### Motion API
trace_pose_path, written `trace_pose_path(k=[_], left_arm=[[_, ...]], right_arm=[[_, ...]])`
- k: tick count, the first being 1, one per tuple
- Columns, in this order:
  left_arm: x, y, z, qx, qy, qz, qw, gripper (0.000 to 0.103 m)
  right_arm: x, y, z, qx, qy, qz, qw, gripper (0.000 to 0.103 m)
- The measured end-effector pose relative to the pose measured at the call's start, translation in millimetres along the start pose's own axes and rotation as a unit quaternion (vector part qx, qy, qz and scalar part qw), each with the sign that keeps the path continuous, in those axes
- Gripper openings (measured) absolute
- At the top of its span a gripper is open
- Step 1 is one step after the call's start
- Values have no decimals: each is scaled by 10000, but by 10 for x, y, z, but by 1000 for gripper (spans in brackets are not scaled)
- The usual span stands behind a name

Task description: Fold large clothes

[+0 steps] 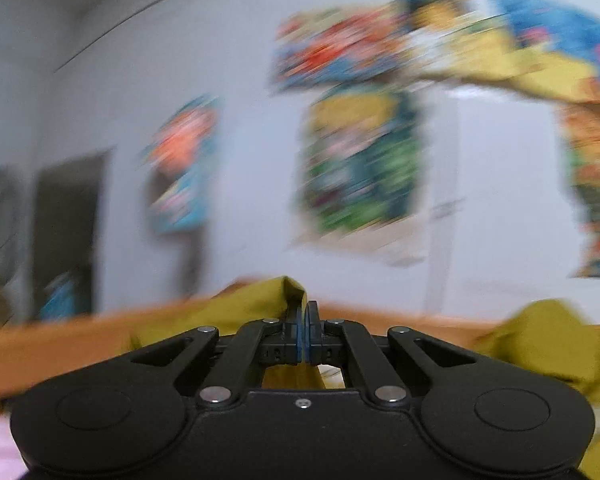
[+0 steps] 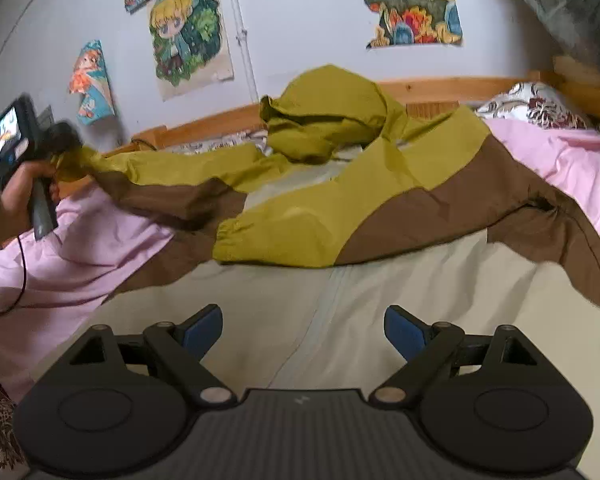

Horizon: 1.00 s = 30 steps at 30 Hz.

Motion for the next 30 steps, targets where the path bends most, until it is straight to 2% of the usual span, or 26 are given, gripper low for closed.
trace_pose_path(k=[2,4,5,8,10,11,12,13,15,16,17,19,21,23,26,30], left_arm=[[148,464,-187,-775,290,355,9959,0],[166,948,-394,-1562,434,680,9844,0],[146,1178,-506,-1968,483,840,9757,0],[-78,1857,-865,-3271,232,1180,9373,0],[-347,2223,-1040,-4005,-214,1417,9050,2],[-504,2373,-1114,-4275,-447,1538,8897,12],[-653,2482,-1153,-4509,-676,1645,8747,15],[-791,2567,-1202,-4654,-860,1721,8640,18],[-1024,2652,-1283,-4843,-1176,1800,8481,32],[-1107,2652,-1320,-4907,-1278,1801,8429,43],[-1168,2631,-1345,-4949,-1362,1775,8397,54],[-1233,2602,-1399,-5034,-1518,1687,8337,63],[-1251,2528,-1409,-5067,-1653,1656,8298,63],[-1240,2416,-1349,-4918,-1812,1581,8368,67],[-1143,2192,-1235,-4580,-2084,1374,8532,75],[-1036,1842,-802,-3955,-2584,1358,8708,87]], right_arm=[[-4,30,-29,24,58,40,10000,91],[-16,75,-55,-25,98,16,9999,91],[-22,111,-76,-78,120,11,9999,91],[-34,239,-148,-328,198,6,9993,91],[-29,334,-200,-533,263,11,9982,91],[-19,383,-225,-628,309,24,9975,91],[-9,433,-250,-730,344,40,9967,91],[0,491,-275,-871,392,49,9954,91],[14,595,-320,-1136,454,98,9924,91],[20,655,-345,-1227,484,156,9911,91],[26,706,-368,-1308,512,227,9898,91],[31,793,-407,-1437,553,373,9874,91],[47,851,-425,-1505,591,492,9856,92],[54,901,-417,-1534,597,518,9850,93],[28,875,-348,-1480,493,391,9870,94],[-51,690,-168,-1228,258,-231,9918,94]])
Point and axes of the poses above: each gripper's, at about its wrist camera, not at the fingertips, and z roughly the way its jaws point, y to its right, x to its top, the point moved 7 cm from there along z, roughly the way its jaws point, and after that the axes turned 5 degrees about x, right-handed, at the moved point
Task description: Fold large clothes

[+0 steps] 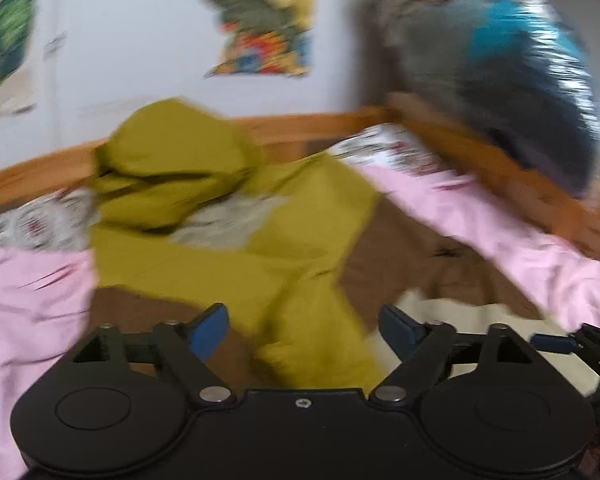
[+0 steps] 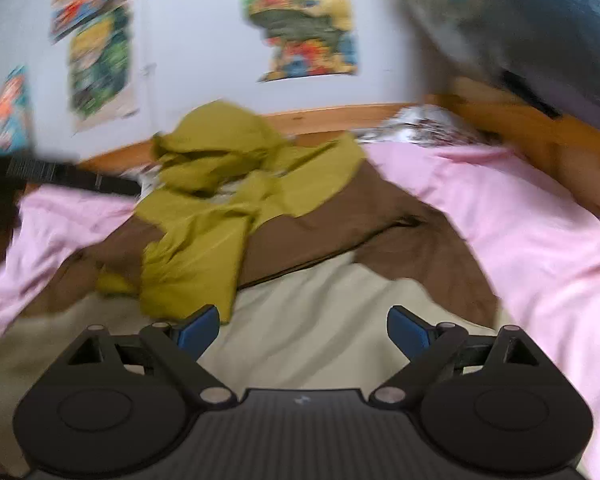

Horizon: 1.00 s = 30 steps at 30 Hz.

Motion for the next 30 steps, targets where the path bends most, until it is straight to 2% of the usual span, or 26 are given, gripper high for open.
trace_pose_path(k=[4,6,8,9,11,12,16,17,19,22,25,26,28,30], left_arm=[[26,-628,164,912,-510,-82,9945,91],[-25,-909,307,1220,-637,-269,9901,91],[-102,-1171,462,1498,-720,-578,9844,91],[-135,-1266,521,1565,-709,-746,9823,91],[-196,-1485,655,1665,-660,-1190,9766,90],[-207,-1566,701,1706,-623,-1349,9741,89],[-50,-1820,901,1834,-290,-1721,9674,89],[45,-1871,968,1853,-184,-1762,9666,89],[312,-1972,1104,1855,110,-1748,9669,89],[766,-2034,1370,1860,486,-1398,9713,91],[1204,-2093,1655,1979,688,-1178,9707,91],[1339,-2103,1745,1996,747,-1123,9706,91],[1546,-2126,1896,2075,770,-1056,9695,92],[1673,-2163,2062,2095,651,-1147,9689,93]], right_arm=[[138,-442,389,723,-190,-713,9946,93],[232,-728,651,1085,-237,-1236,9861,90],[289,-1008,952,1272,-358,-1666,9771,88],[289,-1118,1107,1260,-446,-1839,9738,83],[226,-1226,1389,906,-713,-2153,9697,64],[211,-1210,1469,749,-810,-2131,9708,41],[368,-895,1260,762,-447,-1524,9844,27],[436,-732,1150,611,-330,-1374,9881,26],[562,-342,991,43,-192,-1094,9938,9],[637,335,817,-804,-210,-270,9962,17],[529,719,671,-1523,-198,276,9878,20],[487,753,639,-1632,-164,431,9855,20],[404,780,568,-1721,-6,734,9823,39],[359,667,604,-1443,43,630,9875,46]])
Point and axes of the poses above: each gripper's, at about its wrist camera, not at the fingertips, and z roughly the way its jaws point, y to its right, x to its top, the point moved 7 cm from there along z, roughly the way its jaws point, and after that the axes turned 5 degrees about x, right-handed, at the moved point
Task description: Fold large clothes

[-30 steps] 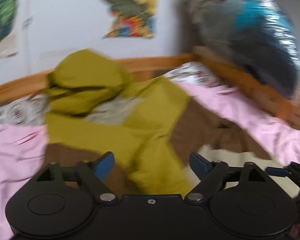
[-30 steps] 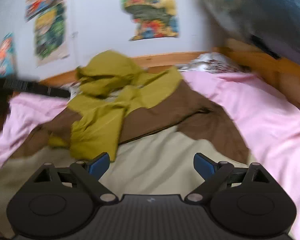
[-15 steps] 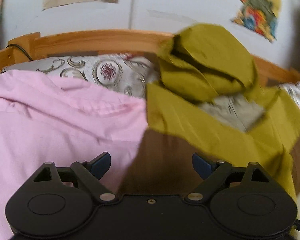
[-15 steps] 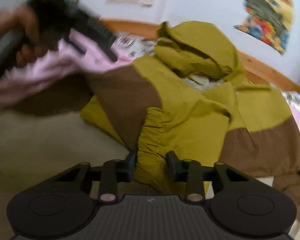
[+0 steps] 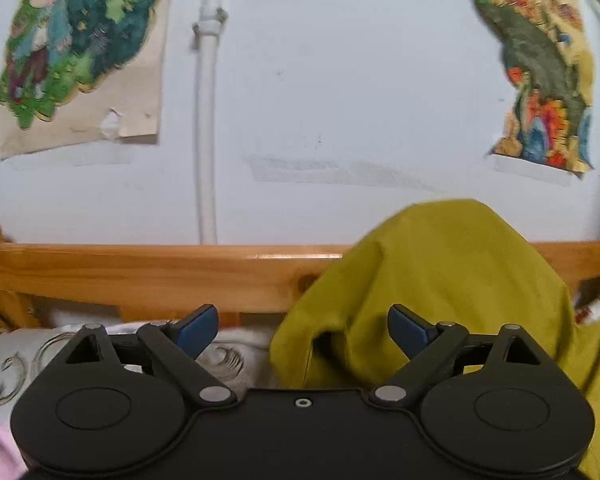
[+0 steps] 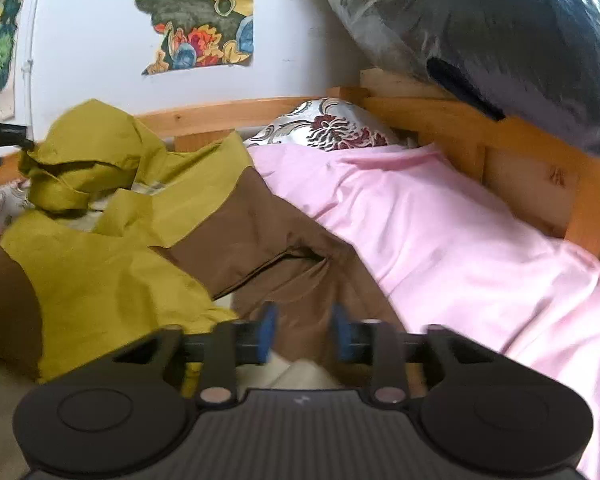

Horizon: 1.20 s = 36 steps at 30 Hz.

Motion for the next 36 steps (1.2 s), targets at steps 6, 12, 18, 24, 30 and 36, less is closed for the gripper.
trace_pose_path(k=[6,12,18,24,30,36], left_arm=[[-91,-18,210,-449,-828,-1113,9893,31],[-201,101,-233,-986,-444,-1158,9874,4],[-508,466,-1131,-1882,57,-192,9819,4],[-1355,744,-1762,-2602,-366,672,9625,5],[-1955,780,-1797,-2705,-1172,770,9525,17],[-2103,811,-2006,-2701,-1327,768,9505,43]], right_arm=[[-156,-403,39,670,-95,-233,9974,55],[-149,-506,-57,935,101,-358,9949,59],[-144,-450,-66,857,105,-261,9959,59],[-120,-389,-67,680,143,-224,9973,60],[-98,-352,-111,657,190,-194,9975,68],[-135,-345,-217,706,187,-195,9971,81]])
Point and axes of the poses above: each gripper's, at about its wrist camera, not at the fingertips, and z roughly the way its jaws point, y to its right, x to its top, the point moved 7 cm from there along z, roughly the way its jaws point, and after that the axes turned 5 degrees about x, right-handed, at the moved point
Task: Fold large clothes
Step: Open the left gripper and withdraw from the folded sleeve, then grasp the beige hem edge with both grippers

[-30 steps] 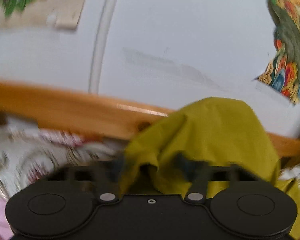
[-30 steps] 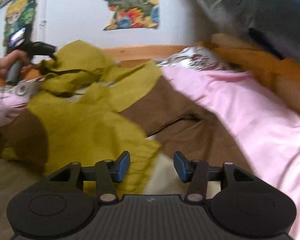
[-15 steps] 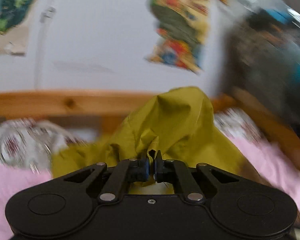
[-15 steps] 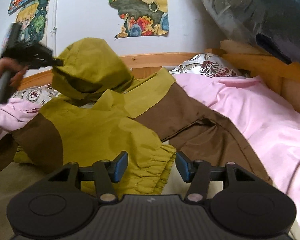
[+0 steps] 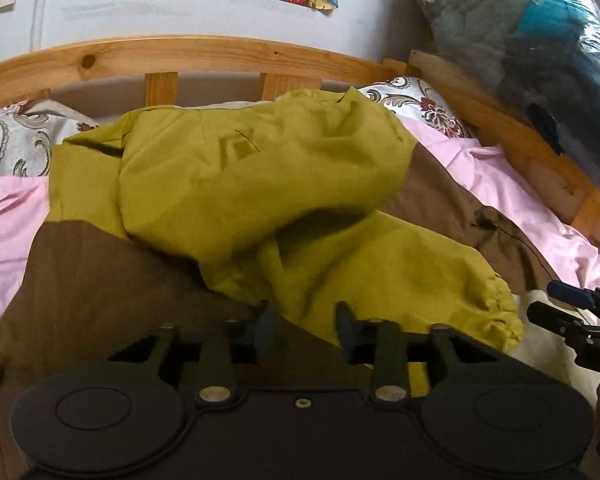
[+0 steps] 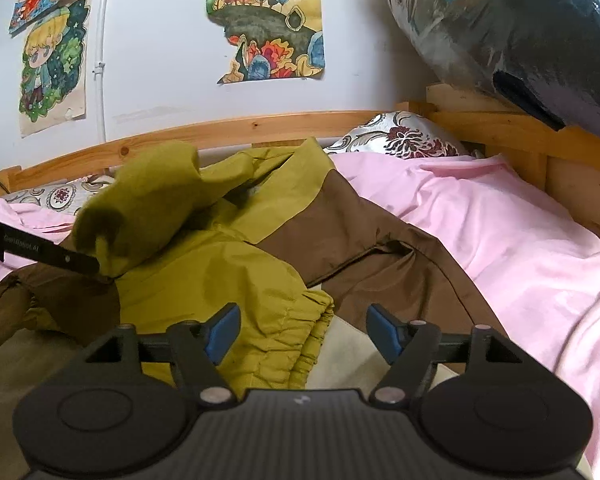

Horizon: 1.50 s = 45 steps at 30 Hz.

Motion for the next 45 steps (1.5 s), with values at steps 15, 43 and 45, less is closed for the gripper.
trace_pose_path(k=[15,43,45], left_arm=[[-653,554,-1124,451,60,-264,9986,99],[-1901,1230,-1595,234,-710,1199,9900,102],[-1897,1240,-1577,230,-757,1296,9884,102]], right_arm=[[-88,-106,-416,926,-689,-470,9922,103],[-768,-778,-1312,1106,-1710,-3535,9130,90],[-613,-742,-1334,1072,-1489,-3196,9296,89]])
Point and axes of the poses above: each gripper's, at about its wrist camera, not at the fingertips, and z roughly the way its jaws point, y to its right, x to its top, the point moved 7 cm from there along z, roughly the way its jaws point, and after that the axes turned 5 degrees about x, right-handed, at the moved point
